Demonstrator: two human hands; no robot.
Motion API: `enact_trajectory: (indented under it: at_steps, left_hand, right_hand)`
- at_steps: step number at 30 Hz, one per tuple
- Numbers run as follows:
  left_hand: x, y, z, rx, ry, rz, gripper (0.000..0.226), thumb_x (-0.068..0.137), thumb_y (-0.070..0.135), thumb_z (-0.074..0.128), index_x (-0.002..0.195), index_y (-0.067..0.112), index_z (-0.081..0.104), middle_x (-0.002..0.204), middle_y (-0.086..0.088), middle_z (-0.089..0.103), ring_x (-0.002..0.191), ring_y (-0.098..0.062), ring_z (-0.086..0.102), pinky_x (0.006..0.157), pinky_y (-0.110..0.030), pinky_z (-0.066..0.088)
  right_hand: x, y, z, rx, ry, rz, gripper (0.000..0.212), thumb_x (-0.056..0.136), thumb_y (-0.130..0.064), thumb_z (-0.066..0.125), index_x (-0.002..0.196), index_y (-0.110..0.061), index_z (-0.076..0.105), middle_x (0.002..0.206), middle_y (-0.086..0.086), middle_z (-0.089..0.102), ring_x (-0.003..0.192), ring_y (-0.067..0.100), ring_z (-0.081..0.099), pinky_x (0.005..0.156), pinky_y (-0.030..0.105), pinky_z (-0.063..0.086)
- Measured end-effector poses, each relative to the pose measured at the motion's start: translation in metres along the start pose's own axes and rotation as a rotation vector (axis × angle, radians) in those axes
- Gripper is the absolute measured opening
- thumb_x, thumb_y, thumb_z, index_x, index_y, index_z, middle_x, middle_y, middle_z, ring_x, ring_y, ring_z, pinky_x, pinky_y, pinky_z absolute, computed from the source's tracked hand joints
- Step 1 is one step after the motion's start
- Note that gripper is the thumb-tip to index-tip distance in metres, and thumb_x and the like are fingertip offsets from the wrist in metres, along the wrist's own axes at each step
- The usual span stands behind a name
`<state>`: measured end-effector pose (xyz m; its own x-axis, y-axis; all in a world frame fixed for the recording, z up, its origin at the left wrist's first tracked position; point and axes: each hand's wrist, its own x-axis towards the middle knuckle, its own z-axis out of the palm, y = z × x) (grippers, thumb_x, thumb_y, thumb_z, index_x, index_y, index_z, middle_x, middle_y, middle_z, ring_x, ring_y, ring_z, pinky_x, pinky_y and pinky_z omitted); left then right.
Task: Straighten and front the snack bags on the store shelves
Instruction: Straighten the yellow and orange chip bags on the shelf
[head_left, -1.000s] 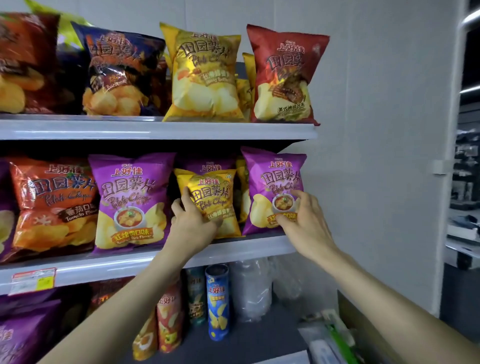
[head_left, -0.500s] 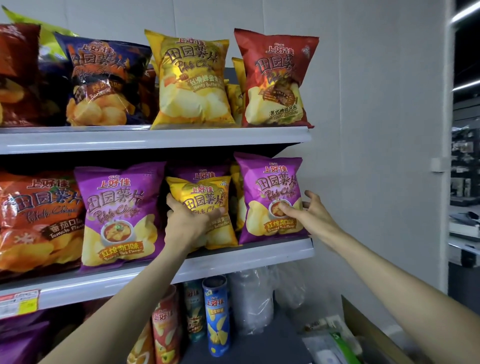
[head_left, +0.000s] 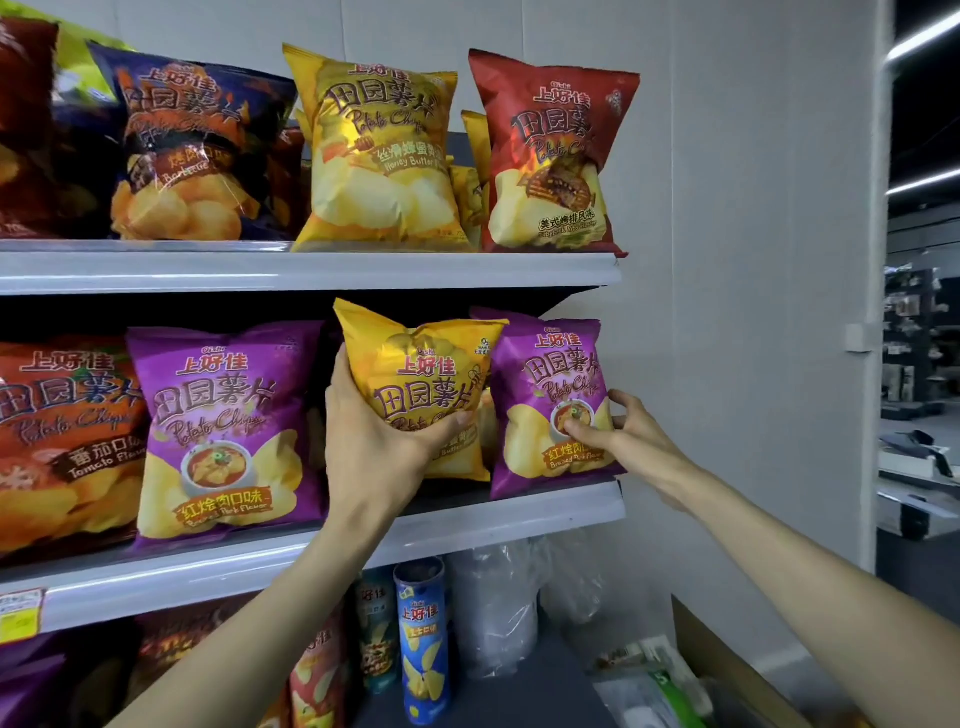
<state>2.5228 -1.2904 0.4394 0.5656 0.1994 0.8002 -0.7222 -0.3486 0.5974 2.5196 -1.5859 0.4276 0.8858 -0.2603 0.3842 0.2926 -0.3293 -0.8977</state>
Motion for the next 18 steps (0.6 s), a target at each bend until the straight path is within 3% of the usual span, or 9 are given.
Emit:
enact_trajectory:
  at_steps: [4,6,10,13,15,18]
  left_hand:
    - [-0.006,0.007,-0.024,-0.124,0.048,0.047,0.118,0.050,0.057,0.102,0.147,0.031,0.040,0.134,0.005,0.061,0.120,-0.011,0.064,0.105,-0.043,0.055]
    - [-0.007,0.008,-0.039,-0.164,0.060,0.031,0.112,0.052,0.057,0.100,0.143,0.032,0.040,0.131,0.006,0.063,0.117,-0.010,0.067,0.103,-0.043,0.057]
    - [-0.004,0.013,-0.072,-0.191,0.118,0.023,0.105,0.057,0.052,0.102,0.141,0.028,0.043,0.127,0.007,0.067,0.112,-0.011,0.070,0.099,-0.047,0.059]
    - [-0.002,0.018,-0.094,-0.206,0.146,0.014,0.106,0.057,0.044,0.104,0.142,0.024,0.042,0.118,0.016,0.069,0.103,-0.003,0.072,0.087,-0.033,0.062]
    - [-0.001,0.020,-0.105,-0.239,0.150,0.013,0.107,0.056,0.047,0.101,0.142,0.024,0.043,0.116,0.018,0.069,0.102,-0.001,0.072,0.087,-0.028,0.061]
    - [0.000,0.023,-0.116,-0.252,0.143,-0.015,0.108,0.054,0.053,0.097,0.143,0.023,0.044,0.123,0.009,0.069,0.107,-0.008,0.073,0.095,-0.043,0.061]
  right_hand:
    - [-0.002,0.003,-0.001,0.011,-0.010,-0.031,0.090,0.074,-0.033,0.093,0.149,-0.018,0.046,0.126,0.003,0.070,0.110,0.016,0.071,0.089,0.027,0.057]
    - [-0.003,0.004,0.003,0.012,-0.005,-0.051,0.092,0.064,-0.038,0.095,0.144,-0.018,0.052,0.125,0.002,0.071,0.109,0.015,0.071,0.089,0.028,0.058]
    - [-0.007,-0.001,0.019,0.015,-0.009,-0.103,0.084,0.068,-0.031,0.095,0.140,-0.017,0.054,0.124,0.000,0.069,0.107,0.011,0.069,0.080,0.022,0.059]
    - [-0.010,-0.005,0.041,0.023,-0.029,-0.136,0.077,0.075,-0.020,0.093,0.139,-0.017,0.052,0.120,-0.003,0.068,0.104,0.006,0.068,0.072,0.015,0.057]
    - [-0.011,-0.009,0.058,0.019,-0.067,-0.156,0.077,0.075,-0.022,0.093,0.139,-0.018,0.051,0.118,-0.006,0.068,0.105,0.006,0.068,0.074,0.015,0.058]
    - [-0.011,-0.017,0.085,-0.018,-0.115,-0.170,0.088,0.066,-0.039,0.094,0.140,-0.023,0.049,0.122,-0.007,0.068,0.113,0.011,0.068,0.093,0.030,0.060]
